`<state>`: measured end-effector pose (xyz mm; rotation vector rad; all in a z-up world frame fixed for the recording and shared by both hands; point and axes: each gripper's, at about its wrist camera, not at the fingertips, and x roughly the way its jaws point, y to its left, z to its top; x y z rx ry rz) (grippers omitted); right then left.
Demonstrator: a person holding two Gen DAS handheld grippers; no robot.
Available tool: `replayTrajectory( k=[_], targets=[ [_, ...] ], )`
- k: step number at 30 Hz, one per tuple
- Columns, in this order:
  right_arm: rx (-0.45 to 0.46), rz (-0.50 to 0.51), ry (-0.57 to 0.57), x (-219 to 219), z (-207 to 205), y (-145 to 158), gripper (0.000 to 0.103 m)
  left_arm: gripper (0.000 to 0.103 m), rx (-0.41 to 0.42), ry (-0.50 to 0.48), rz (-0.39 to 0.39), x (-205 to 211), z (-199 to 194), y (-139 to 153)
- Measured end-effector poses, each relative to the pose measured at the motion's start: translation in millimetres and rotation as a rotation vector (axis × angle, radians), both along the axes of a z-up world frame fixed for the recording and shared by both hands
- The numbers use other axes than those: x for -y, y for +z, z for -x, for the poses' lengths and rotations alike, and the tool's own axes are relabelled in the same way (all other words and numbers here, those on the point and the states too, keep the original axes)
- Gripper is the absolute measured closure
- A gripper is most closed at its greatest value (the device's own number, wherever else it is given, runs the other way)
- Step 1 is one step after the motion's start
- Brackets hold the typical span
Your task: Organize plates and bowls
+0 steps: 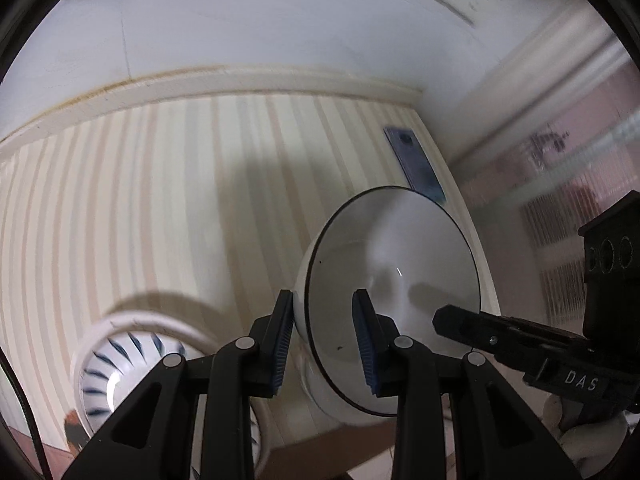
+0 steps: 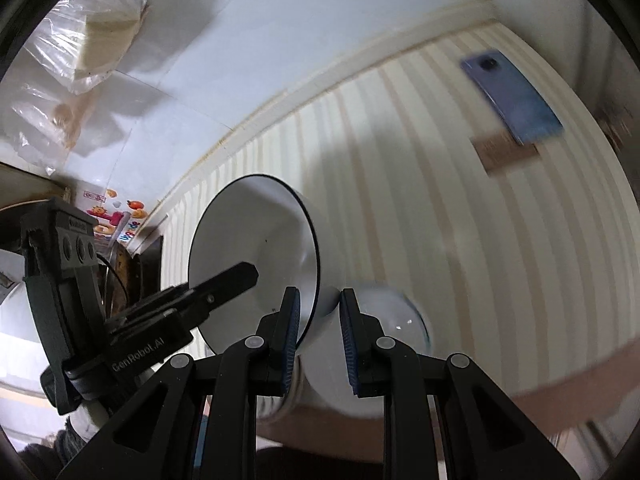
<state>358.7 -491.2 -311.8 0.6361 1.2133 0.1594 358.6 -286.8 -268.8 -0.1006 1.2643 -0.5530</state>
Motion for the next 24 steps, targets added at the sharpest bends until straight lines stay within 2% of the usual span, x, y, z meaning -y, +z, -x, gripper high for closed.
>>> replayTrajectory(
  k=[6, 10, 17, 24],
  targets=[
    [-0.041, -0.008, -0.049, 12.0, 45.0, -21.6, 0.081, 0.076, -0.037, -0.061, -0.047, 14.8, 24.0, -22.7],
    [-0.056, -0.009, -0.068, 15.5, 57.5, -35.5, 0.081, 0.076, -0.042, -0.091, -0.084, 23.8, 29.9, -34.9],
    [-0.07, 0.015, -0.066, 12.4, 58.6, -48.6, 0.081, 0.076, -0.026, -0.112, -0.129, 33.1, 31.2, -44.4],
    [-0.083, 0.051, -0.056, 10.8, 53.5, -45.5, 0.081, 0.076, -0.029, -0.137, -0.164, 39.2, 33.5, -47.5]
  ],
)
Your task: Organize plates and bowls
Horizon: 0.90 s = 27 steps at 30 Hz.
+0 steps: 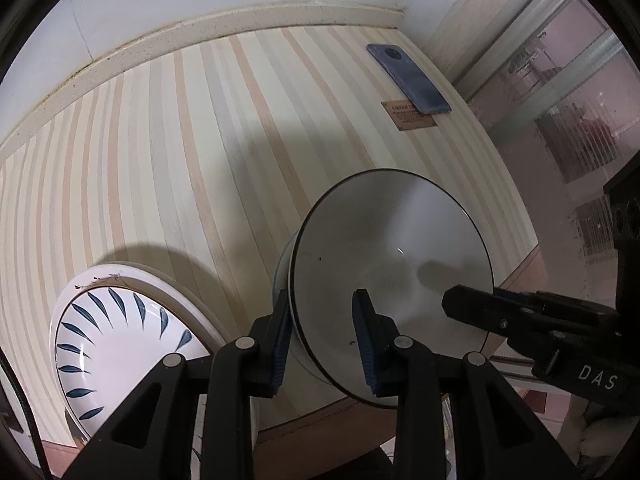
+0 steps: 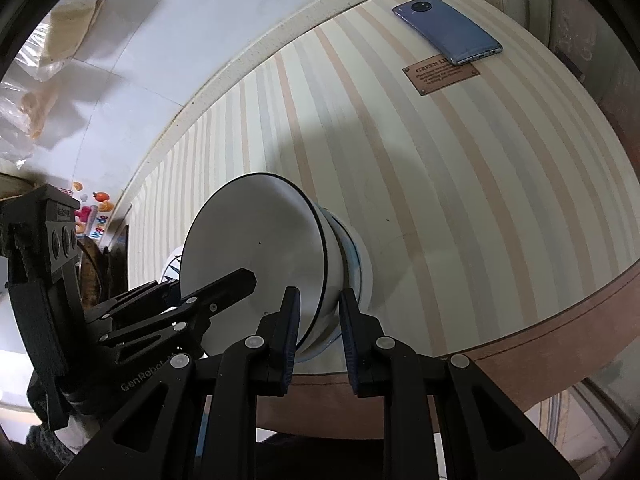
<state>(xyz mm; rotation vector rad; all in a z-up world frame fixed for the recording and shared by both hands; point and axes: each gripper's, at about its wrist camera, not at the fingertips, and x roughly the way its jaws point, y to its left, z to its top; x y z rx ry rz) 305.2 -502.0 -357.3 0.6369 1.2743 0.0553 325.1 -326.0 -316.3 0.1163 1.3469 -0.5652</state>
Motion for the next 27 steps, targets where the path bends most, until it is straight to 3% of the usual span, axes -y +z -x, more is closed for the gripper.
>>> replayTrajectory(
  k=[7, 12, 16, 17, 19, 20, 23, 25, 26, 27],
  targets=[
    [-0.022, 0.012, 0.01, -0.7, -1.0, 2.0, 0.079, 0.076, 0.001, 0.002, -0.008, -0.2, -0.2, 2.1],
    [-0.032, 0.015, 0.0, 0.5, 2.8, 12.1, 0.074, 0.075, 0.036, 0.007, -0.01, -10.4, 4.8, 21.3],
    [-0.019, 0.065, -0.007, -2.1, 10.8, 37.3, 0.042, 0.075, 0.087, -0.007, -0.026, -18.4, 14.6, 48.5],
    [-0.014, 0.082, -0.005, -3.7, 12.7, 44.7, 0.039, 0.075, 0.097, -0.005, -0.023, -21.1, 16.9, 54.9],
    [0.004, 0.119, -0.007, -7.5, 18.0, 61.8, 0.02, 0.075, 0.11, -0.01, -0.012, -27.3, 22.8, 69.9],
    [0.01, 0.141, -0.008, -10.2, 21.9, 70.1, 0.018, 0.073, 0.117, -0.01, -0.004, -31.2, 24.5, 76.0],
    [0.021, 0.197, -0.019, -16.9, 33.1, 93.0, 0.014, 0.06, 0.138, -0.013, 0.021, -42.4, 30.4, 95.7],
    [0.025, 0.219, -0.021, -22.4, 40.1, 103.9, 0.012, 0.041, 0.156, -0.018, 0.028, -47.9, 34.4, 107.6],
    [0.026, 0.232, -0.022, -24.3, 43.8, 109.7, 0.012, 0.023, 0.162, -0.02, 0.033, -50.9, 36.3, 113.3],
    [0.025, 0.241, -0.022, -26.7, 46.9, 113.2, 0.011, 0.017, 0.165, -0.02, 0.044, -54.0, 38.2, 118.8]
  ],
)
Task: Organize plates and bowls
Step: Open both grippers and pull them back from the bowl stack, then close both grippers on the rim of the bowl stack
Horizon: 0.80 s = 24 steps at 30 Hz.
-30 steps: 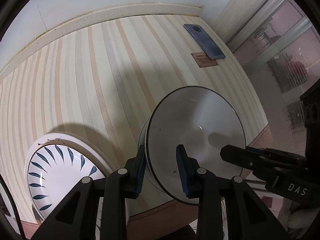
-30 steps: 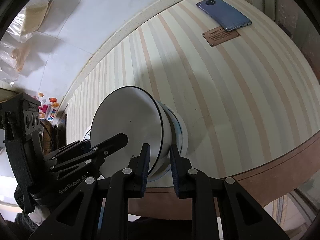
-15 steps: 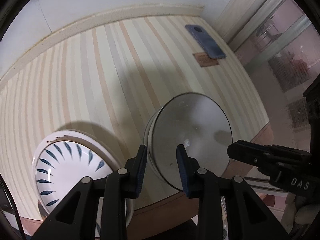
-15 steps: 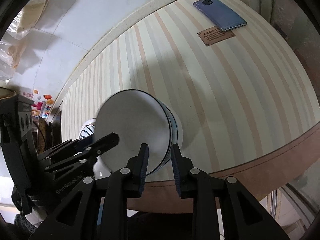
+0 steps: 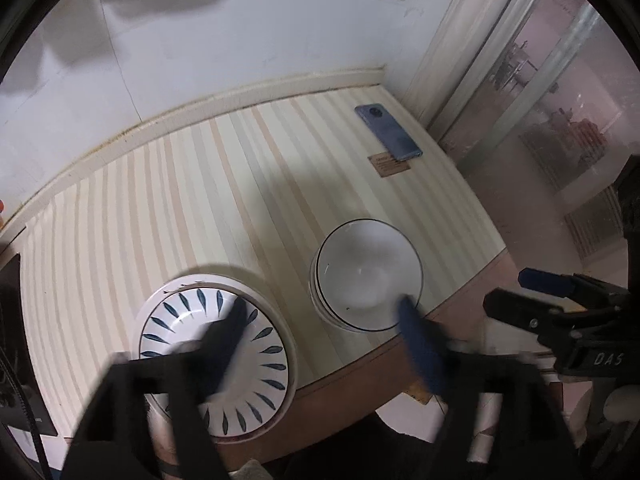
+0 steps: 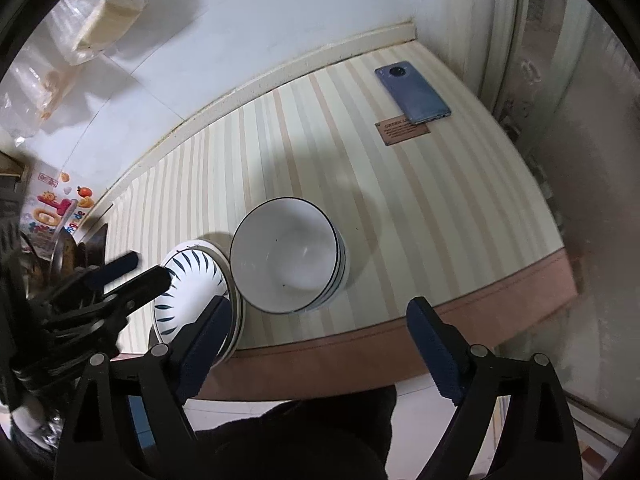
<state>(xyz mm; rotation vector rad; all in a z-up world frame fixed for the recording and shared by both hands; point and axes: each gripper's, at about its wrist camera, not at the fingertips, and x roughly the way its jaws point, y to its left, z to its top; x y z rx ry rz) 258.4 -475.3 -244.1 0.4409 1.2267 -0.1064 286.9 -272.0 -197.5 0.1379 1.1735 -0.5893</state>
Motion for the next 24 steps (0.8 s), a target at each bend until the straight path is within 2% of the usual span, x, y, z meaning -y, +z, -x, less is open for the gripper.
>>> replayTrajectory(
  k=[4, 6, 15, 19, 24],
  targets=[
    [0.008, 0.038, 0.009, -10.7, 12.0, 16.7, 0.009, 0.015, 0.01, -0.004, 0.017, -8.0, 7.9, 15.6],
    [0.017, 0.056, 0.012, -15.5, 17.9, 25.0, 0.009, 0.006, 0.005, -0.007, 0.027, -11.1, 11.3, 20.4],
    [0.053, 0.012, 0.009, -21.9, 27.9, 44.8, 0.007, 0.006, -0.029, 0.014, 0.047, -21.7, 15.7, 27.6],
    [0.041, -0.011, -0.007, -12.5, 22.5, 34.1, 0.007, 0.006, -0.052, 0.032, 0.037, -19.7, 7.6, 15.9],
    [0.0, -0.074, -0.012, 3.5, 5.6, -2.3, 0.006, 0.006, -0.087, 0.047, -0.001, -8.7, -14.5, -20.6]
  ],
)
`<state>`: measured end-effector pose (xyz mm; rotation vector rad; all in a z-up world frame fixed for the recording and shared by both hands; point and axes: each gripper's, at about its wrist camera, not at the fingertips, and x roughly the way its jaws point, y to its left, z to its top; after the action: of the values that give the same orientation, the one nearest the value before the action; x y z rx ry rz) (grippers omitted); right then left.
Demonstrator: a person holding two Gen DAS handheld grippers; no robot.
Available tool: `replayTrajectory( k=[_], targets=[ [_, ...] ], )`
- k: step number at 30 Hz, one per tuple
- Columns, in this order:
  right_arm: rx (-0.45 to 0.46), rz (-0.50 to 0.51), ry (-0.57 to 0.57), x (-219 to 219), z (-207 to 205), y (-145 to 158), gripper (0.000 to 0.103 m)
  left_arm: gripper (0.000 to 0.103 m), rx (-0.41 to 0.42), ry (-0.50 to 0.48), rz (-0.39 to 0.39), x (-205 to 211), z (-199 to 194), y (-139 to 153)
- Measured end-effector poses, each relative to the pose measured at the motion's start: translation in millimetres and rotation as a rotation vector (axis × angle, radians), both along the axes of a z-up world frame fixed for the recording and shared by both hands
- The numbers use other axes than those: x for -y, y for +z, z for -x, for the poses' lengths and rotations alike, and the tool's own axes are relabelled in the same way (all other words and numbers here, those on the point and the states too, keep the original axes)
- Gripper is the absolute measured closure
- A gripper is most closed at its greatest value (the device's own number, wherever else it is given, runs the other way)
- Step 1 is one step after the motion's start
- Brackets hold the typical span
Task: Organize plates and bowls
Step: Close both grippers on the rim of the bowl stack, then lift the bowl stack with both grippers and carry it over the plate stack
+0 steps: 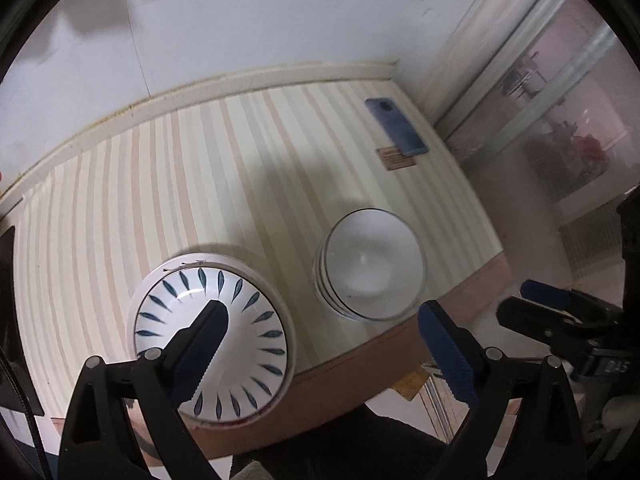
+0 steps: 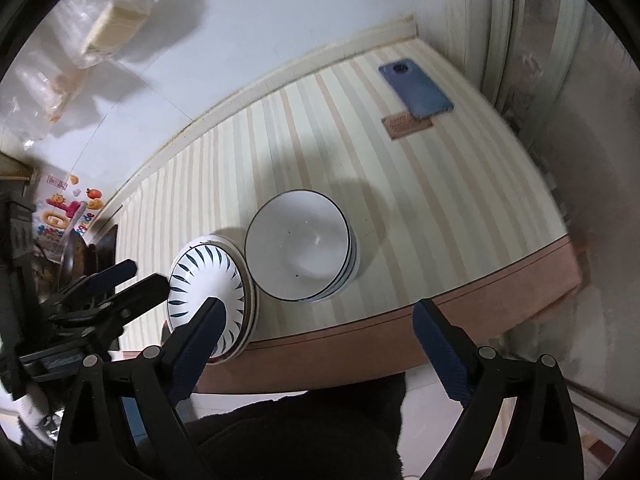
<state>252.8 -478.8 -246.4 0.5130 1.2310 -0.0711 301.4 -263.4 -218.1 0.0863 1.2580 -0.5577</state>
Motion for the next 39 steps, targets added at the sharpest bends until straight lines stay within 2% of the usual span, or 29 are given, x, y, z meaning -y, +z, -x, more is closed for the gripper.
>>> replayTrajectory(
  k=[5, 10, 15, 16, 20, 21, 22, 25, 28, 33, 39],
  targets=[
    [-0.024, -0.129, -0.004, 17.8, -24.7, -50.4, 0.006, 0.006, -0.081, 0.009, -0.016, 17.9, -33.3, -45.8],
    [-0.068, -0.212, 0.023, 25.5, -49.3, -101.7, 0.006, 0.006, -0.164, -0.004, -0.036, 37.2, -61.4, -84.6],
    [-0.108, -0.347, 0.052, 24.8, -72.0, -156.3, 0.006, 0.009, -0.292, -0.001, -0.025, 49.3, -81.1, -124.7],
    [-0.113, -0.359, 0.05, 24.8, -74.6, -162.2, 0.006, 0.011, -0.311, 0.0, -0.019, 50.2, -83.0, -129.7],
    [-0.131, -0.439, 0.024, 24.7, -82.2, -194.0, 0.007, 0.037, -0.371, -0.024, 0.016, 58.2, -85.6, -146.4],
    [-0.132, -0.456, 0.023, 24.2, -83.3, -198.3, 0.011, 0.043, -0.385, -0.029, 0.027, 59.8, -85.6, -148.4],
    [-0.136, -0.474, 0.017, 23.9, -84.4, -203.6, 0.02, 0.044, -0.403, -0.035, 0.047, 61.2, -85.0, -151.6],
    [-0.145, -0.497, -0.001, 21.8, -86.7, -215.6, 0.035, 0.051, -0.414, -0.029, 0.094, 62.1, -82.0, -154.1],
    [-0.132, -0.498, -0.022, 22.8, -85.8, -216.4, 0.038, 0.051, -0.398, -0.008, 0.104, 59.0, -78.8, -152.8],
    [-0.121, -0.488, -0.025, 22.1, -89.3, -214.2, 0.039, 0.052, -0.391, 0.033, 0.099, 57.2, -79.2, -150.9],
    [-0.126, -0.492, -0.027, 23.8, -89.8, -211.0, 0.039, 0.052, -0.397, 0.027, 0.087, 54.4, -77.0, -147.5]
  ],
)
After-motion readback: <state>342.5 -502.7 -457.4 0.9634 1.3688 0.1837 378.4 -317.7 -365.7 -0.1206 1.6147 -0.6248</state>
